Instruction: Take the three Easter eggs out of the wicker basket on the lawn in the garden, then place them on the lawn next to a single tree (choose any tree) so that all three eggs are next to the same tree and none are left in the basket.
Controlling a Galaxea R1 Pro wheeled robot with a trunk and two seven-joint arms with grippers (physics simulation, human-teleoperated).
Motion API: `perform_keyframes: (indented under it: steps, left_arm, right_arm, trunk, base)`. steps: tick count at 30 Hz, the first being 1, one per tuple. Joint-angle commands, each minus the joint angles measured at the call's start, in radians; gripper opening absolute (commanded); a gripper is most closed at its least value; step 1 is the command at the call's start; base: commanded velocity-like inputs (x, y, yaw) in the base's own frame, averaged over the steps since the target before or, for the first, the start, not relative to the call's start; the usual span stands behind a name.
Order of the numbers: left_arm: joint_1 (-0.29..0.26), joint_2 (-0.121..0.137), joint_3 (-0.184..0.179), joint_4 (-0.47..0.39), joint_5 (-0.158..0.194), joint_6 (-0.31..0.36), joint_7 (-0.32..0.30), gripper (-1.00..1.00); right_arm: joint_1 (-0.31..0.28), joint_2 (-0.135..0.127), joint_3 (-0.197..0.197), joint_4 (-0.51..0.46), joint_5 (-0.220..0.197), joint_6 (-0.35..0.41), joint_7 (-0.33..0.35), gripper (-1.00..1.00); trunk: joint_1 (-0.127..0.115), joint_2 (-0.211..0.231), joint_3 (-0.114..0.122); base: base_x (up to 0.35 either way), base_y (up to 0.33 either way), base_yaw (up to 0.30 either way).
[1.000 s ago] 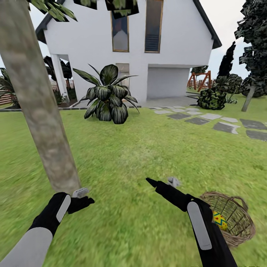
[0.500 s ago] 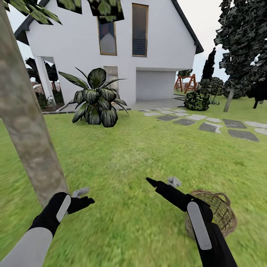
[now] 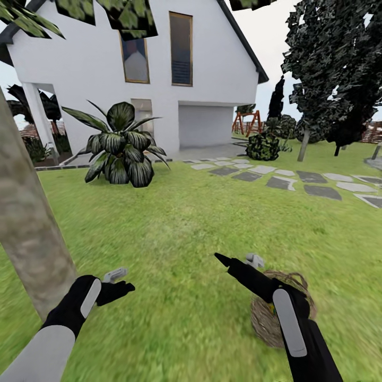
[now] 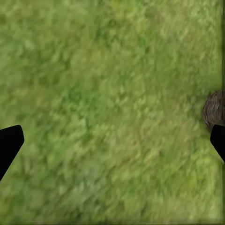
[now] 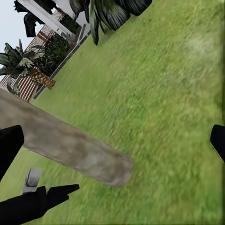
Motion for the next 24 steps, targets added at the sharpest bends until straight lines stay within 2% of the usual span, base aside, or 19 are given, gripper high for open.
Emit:
perform_keyframes:
  steps: [1,24]
  left_arm:
    - [0.000,0.000,0.003,-0.001,-0.003,0.005,-0.005,1.00]
    - [0.000,0.000,0.003,-0.001,-0.003,0.006,-0.005,1.00]
  right_arm:
    - [-0.001,0.002,-0.003,0.000,0.004,0.006,0.006,1.00]
    - [-0.001,0.002,-0.006,0.003,0.004,0.003,0.005,1.00]
  trunk:
    - [-0.004,0.007,0.003]
    - [-0.092,0.168,0.103]
  base:
    - [0.000,0.000,-0.203]
    - [0.000,0.000,-0.203]
